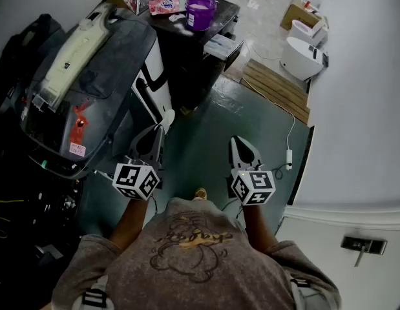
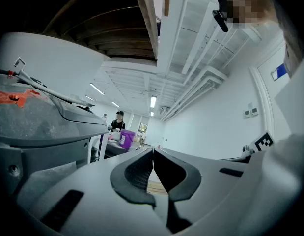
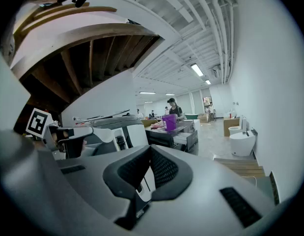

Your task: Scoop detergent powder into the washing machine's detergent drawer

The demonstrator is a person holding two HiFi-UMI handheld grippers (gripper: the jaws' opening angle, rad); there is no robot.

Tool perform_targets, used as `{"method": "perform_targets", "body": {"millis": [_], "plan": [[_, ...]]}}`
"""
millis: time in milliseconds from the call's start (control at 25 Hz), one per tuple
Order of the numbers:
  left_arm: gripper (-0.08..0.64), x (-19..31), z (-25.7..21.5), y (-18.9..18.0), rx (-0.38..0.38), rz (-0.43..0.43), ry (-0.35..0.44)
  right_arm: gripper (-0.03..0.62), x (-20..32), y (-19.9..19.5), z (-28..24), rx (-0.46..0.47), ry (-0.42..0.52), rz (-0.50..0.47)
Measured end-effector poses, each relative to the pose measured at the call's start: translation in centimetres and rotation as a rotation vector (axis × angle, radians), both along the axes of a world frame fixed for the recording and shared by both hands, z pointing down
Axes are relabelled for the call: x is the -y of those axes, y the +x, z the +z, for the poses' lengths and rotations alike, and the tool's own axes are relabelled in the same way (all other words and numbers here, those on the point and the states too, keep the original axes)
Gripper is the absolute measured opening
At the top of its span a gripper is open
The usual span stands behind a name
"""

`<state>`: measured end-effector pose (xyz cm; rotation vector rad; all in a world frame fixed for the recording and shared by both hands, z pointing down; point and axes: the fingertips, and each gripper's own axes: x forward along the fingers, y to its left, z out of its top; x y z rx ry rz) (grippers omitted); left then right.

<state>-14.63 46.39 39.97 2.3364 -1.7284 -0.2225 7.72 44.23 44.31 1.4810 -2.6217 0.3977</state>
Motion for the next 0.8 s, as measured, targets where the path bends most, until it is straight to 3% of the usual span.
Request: {"method": "perform_targets", "body": {"millis": [360, 800], "plan": [[0.023, 1.7, 0.2, 1.0, 0.0, 0.003, 0.014, 0.0, 1.2, 0.5, 0.4, 0.008, -0.008, -0.011], [0.023, 5.2, 0.2, 4.3, 0.021, -0.048, 0.044, 0.0, 5.0, 4.5, 2.7, 0.025, -0.035, -0.041]]}}
